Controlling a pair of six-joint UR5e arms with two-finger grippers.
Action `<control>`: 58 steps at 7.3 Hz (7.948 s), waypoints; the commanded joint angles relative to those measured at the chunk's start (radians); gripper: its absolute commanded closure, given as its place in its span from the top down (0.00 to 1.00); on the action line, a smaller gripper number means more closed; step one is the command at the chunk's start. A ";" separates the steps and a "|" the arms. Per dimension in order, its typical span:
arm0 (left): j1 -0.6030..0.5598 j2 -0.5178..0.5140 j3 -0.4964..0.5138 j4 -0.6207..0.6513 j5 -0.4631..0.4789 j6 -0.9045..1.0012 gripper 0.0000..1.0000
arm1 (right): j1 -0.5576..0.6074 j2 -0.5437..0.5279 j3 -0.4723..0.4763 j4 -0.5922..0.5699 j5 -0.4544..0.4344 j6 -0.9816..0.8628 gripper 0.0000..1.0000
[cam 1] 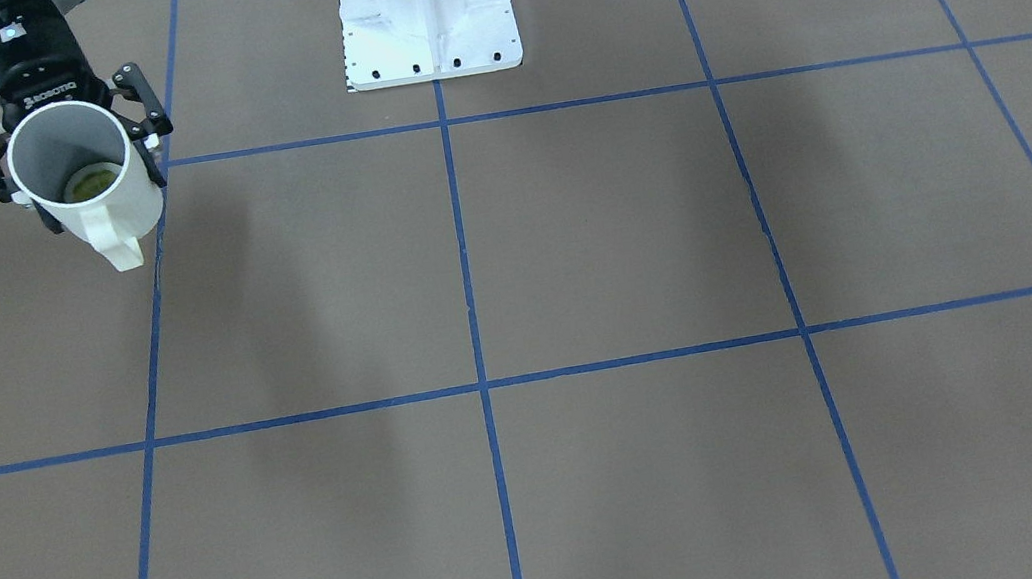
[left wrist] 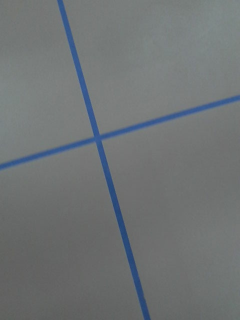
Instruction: Left arm hands cup to right arm to dump lemon
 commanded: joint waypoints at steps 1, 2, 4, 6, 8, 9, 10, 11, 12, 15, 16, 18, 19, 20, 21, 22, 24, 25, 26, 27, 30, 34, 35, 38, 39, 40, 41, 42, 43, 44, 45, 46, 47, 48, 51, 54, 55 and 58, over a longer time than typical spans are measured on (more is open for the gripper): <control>-0.026 0.011 0.014 -0.001 -0.002 0.016 1.00 | 0.009 -0.191 -0.051 0.247 0.001 0.007 0.00; -0.026 0.009 0.014 -0.001 -0.002 0.015 1.00 | 0.011 -0.223 -0.142 0.408 -0.008 0.018 0.00; -0.026 0.006 0.008 -0.001 -0.002 0.013 1.00 | 0.047 -0.247 -0.355 0.707 -0.014 0.071 0.00; -0.024 0.003 0.007 -0.001 -0.002 0.013 1.00 | 0.170 -0.271 -0.413 0.744 0.073 0.155 0.00; -0.024 0.000 0.005 -0.001 -0.002 0.011 1.00 | 0.498 -0.197 -0.549 0.718 0.436 0.272 0.00; -0.024 0.000 0.004 -0.001 -0.002 0.011 1.00 | 0.635 -0.143 -0.578 0.666 0.595 0.286 0.00; -0.024 0.000 0.002 -0.001 -0.002 0.011 1.00 | 0.646 -0.141 -0.594 0.669 0.606 0.295 0.00; -0.024 0.000 0.002 -0.002 -0.002 0.011 1.00 | 0.647 -0.142 -0.603 0.676 0.607 0.399 0.00; -0.024 -0.001 0.001 -0.002 -0.002 0.011 1.00 | 0.650 -0.155 -0.629 0.720 0.603 0.489 0.00; -0.023 -0.003 -0.015 -0.051 -0.002 -0.096 1.00 | 0.673 -0.176 -0.788 0.923 0.600 0.732 0.00; -0.023 -0.003 -0.013 -0.052 -0.002 -0.094 1.00 | 0.676 -0.187 -0.825 0.978 0.600 0.813 0.00; -0.023 0.006 -0.010 -0.053 -0.078 -0.090 1.00 | 0.678 -0.201 -0.842 1.017 0.604 0.987 0.00; -0.023 0.008 -0.010 -0.053 -0.095 -0.085 1.00 | 0.678 -0.201 -0.902 1.072 0.606 0.999 0.00; -0.023 0.008 -0.010 -0.053 -0.096 -0.085 1.00 | 0.678 -0.199 -0.919 1.086 0.606 1.091 0.00; -0.023 0.008 -0.010 -0.053 -0.096 -0.085 1.00 | 0.680 -0.196 -0.922 1.086 0.610 1.187 0.00; -0.023 0.006 -0.010 -0.053 -0.096 -0.085 1.00 | 0.681 -0.198 -0.928 1.086 0.610 1.231 0.00; -0.023 0.002 -0.012 -0.053 -0.096 -0.085 1.00 | 0.716 -0.196 -0.948 1.089 0.641 1.366 0.00; -0.023 0.000 -0.012 -0.053 -0.096 -0.085 1.00 | 0.738 -0.193 -0.962 1.089 0.658 1.407 0.00; -0.023 -0.003 -0.012 -0.053 -0.096 -0.085 1.00 | 0.752 -0.191 -0.974 1.089 0.669 1.450 0.00; -0.023 -0.005 -0.010 -0.053 -0.096 -0.085 1.00 | 0.759 -0.190 -0.982 1.097 0.675 1.530 0.00; -0.021 -0.008 -0.013 -0.053 -0.096 -0.085 1.00 | 0.799 -0.178 -1.040 1.173 0.693 1.767 0.00; -0.023 -0.006 -0.033 -0.052 -0.096 -0.085 1.00 | 0.874 -0.135 -1.060 1.175 0.696 2.013 0.00; -0.023 -0.008 -0.036 -0.052 -0.096 -0.085 1.00 | 0.902 -0.132 -1.060 1.175 0.686 2.112 0.00; -0.023 -0.008 -0.042 -0.052 -0.096 -0.088 1.00 | 0.907 -0.126 -1.067 1.176 0.687 2.200 0.00; -0.023 -0.008 -0.044 -0.052 -0.096 -0.088 1.00 | 0.908 -0.127 -1.067 1.176 0.686 2.243 0.00; -0.023 -0.008 -0.044 -0.052 -0.096 -0.087 1.00 | 0.910 -0.126 -1.067 1.176 0.686 2.268 0.00; -0.023 -0.008 -0.044 -0.052 -0.096 -0.087 1.00 | 0.910 -0.124 -1.067 1.176 0.684 2.292 0.00; -0.023 -0.008 -0.044 -0.052 -0.096 -0.087 1.00 | 0.911 -0.119 -1.067 1.176 0.666 2.361 0.00; -0.023 -0.008 -0.042 -0.052 -0.096 -0.087 1.00 | 0.911 -0.119 -1.068 1.176 0.652 2.395 0.00; -0.023 -0.008 -0.042 -0.052 -0.093 -0.087 1.00 | 0.911 -0.118 -1.070 1.176 0.644 2.403 0.00; -0.021 -0.008 -0.042 -0.052 -0.092 -0.088 1.00 | 0.913 -0.119 -1.070 1.176 0.632 2.462 0.00; -0.021 -0.009 -0.042 -0.052 -0.092 -0.090 1.00 | 0.913 -0.119 -1.070 1.176 0.630 2.481 0.00; -0.020 -0.009 -0.042 -0.052 -0.092 -0.090 1.00 | 0.919 -0.118 -1.079 1.178 0.626 2.518 0.00; -0.020 -0.009 -0.042 -0.052 -0.092 -0.090 1.00 | 0.930 -0.124 -1.082 1.178 0.615 2.577 0.00; -0.020 -0.008 -0.041 -0.052 -0.092 -0.090 1.00 | 0.940 -0.127 -1.123 1.282 0.601 2.581 0.00; -0.018 -0.008 -0.039 -0.052 -0.089 -0.088 1.00 | 0.939 -0.116 -1.129 1.285 0.601 2.581 0.00; -0.018 -0.008 -0.038 -0.053 -0.089 -0.088 1.00 | 0.939 -0.112 -1.129 1.284 0.600 2.581 0.00; -0.018 -0.008 -0.038 -0.053 -0.089 -0.090 1.00 | 0.939 -0.092 -1.119 1.279 0.606 2.523 0.00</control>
